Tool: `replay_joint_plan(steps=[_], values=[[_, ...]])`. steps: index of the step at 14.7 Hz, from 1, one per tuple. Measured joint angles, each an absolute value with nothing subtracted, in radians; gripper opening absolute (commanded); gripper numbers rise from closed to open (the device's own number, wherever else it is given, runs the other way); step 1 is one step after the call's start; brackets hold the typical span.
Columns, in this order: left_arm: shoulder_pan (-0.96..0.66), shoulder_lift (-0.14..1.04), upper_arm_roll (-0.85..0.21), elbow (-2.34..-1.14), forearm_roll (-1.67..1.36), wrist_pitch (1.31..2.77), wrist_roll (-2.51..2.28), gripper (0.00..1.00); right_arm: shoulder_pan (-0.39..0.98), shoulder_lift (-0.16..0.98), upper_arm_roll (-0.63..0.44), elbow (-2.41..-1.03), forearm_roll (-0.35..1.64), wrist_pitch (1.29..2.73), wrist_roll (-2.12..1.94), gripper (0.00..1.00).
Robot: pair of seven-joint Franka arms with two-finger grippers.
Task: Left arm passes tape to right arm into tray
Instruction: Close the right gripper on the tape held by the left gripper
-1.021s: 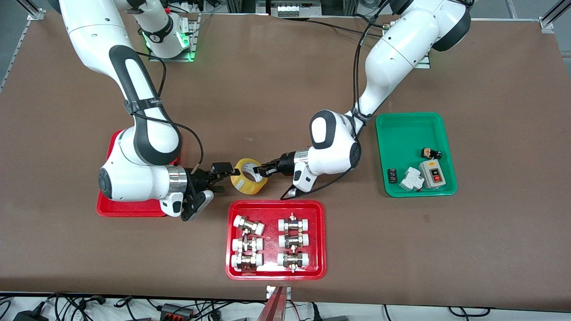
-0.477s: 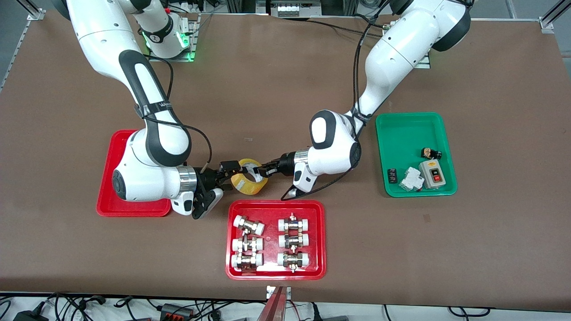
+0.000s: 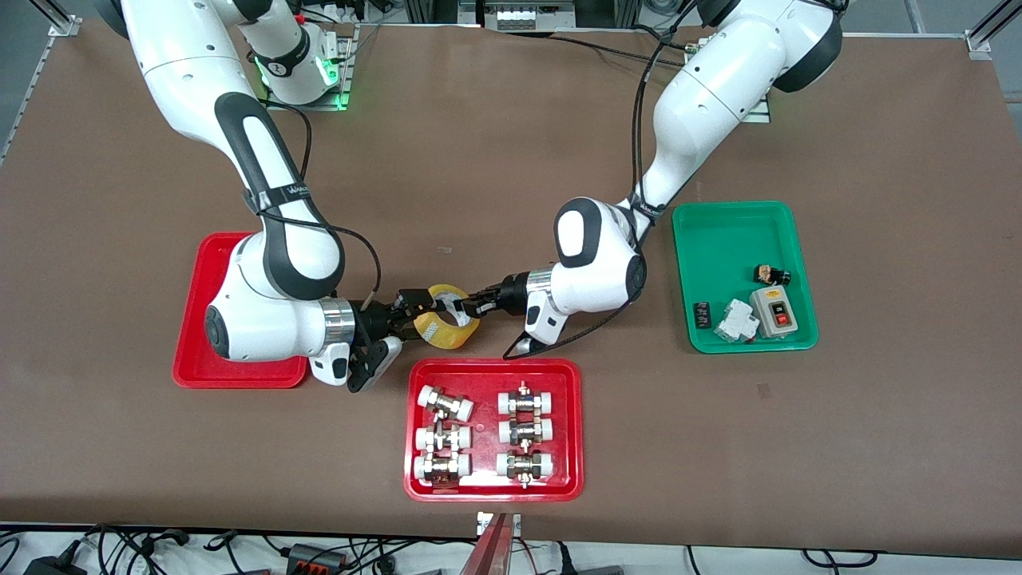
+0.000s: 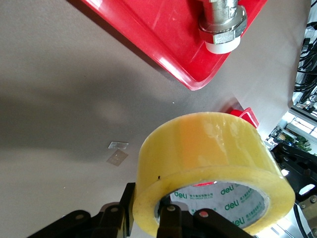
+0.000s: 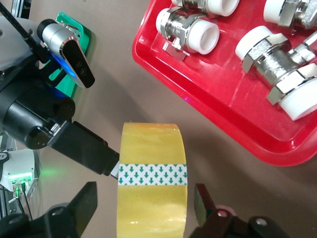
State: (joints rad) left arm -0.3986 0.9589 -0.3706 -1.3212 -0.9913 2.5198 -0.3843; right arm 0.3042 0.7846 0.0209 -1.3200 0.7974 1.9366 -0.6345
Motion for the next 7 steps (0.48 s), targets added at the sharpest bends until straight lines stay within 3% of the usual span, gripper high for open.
replay_joint_plan(steps=[2,4,7], values=[[-0.399,0.959,-0.371,-1.321,-0.991,2.520,-0.384,0.08,0.304,0.787,0.021,-1.320,0.797,1.937,-0.636,0.50],[-0.398,0.959,-0.370,-1.321,-0.991,2.520,-0.384,0.08,0.304,0.792,0.020,-1.320,0.798,1.943,-0.637,0.37],[-0.398,0.960,-0.370,-1.321,-0.991,2.521,-0.384,0.11,0.304,0.794,0.020,-1.320,0.800,1.945,-0.637,0.32]])
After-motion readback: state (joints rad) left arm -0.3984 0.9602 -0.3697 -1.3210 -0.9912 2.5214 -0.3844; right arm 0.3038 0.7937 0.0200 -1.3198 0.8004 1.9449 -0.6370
